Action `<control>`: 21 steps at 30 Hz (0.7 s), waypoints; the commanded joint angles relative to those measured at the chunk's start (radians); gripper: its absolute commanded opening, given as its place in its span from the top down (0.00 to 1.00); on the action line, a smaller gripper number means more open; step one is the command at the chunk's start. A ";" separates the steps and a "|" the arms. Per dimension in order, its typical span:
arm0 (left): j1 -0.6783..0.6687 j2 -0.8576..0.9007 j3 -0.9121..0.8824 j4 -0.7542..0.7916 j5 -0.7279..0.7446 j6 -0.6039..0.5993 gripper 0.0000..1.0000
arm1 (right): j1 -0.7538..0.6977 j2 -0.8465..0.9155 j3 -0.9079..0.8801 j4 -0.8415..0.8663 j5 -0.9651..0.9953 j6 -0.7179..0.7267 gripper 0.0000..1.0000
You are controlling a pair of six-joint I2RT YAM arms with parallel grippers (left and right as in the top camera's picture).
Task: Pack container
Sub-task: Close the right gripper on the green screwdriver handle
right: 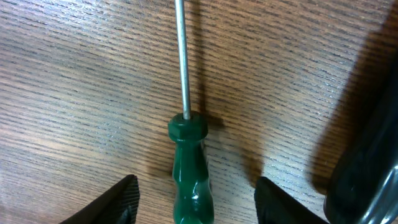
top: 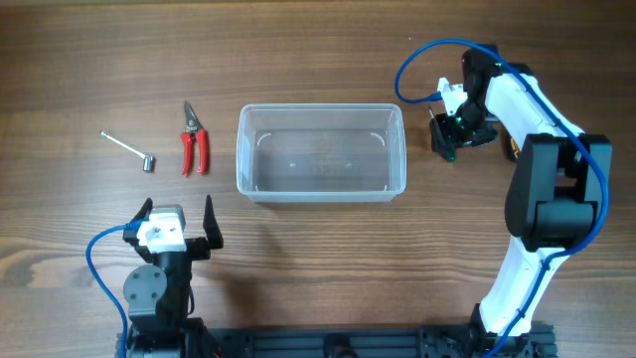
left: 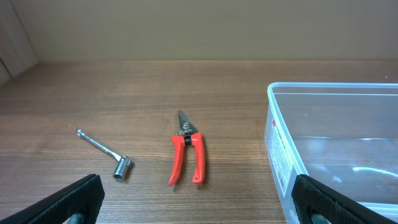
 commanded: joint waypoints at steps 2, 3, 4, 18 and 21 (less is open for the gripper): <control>0.006 -0.009 -0.003 0.003 0.012 0.023 0.00 | -0.002 0.017 0.014 0.009 -0.012 0.001 0.47; 0.006 -0.009 -0.003 0.003 0.012 0.023 0.00 | -0.002 0.017 0.014 0.011 -0.012 0.000 0.47; 0.006 -0.009 -0.003 0.003 0.012 0.023 0.00 | -0.002 0.017 0.014 0.011 -0.011 0.000 0.47; 0.006 -0.009 -0.003 0.003 0.012 0.023 0.00 | 0.022 0.017 0.014 0.043 0.016 -0.029 0.46; 0.006 -0.009 -0.003 0.003 0.012 0.023 0.00 | 0.032 0.017 0.014 0.051 0.016 -0.029 0.46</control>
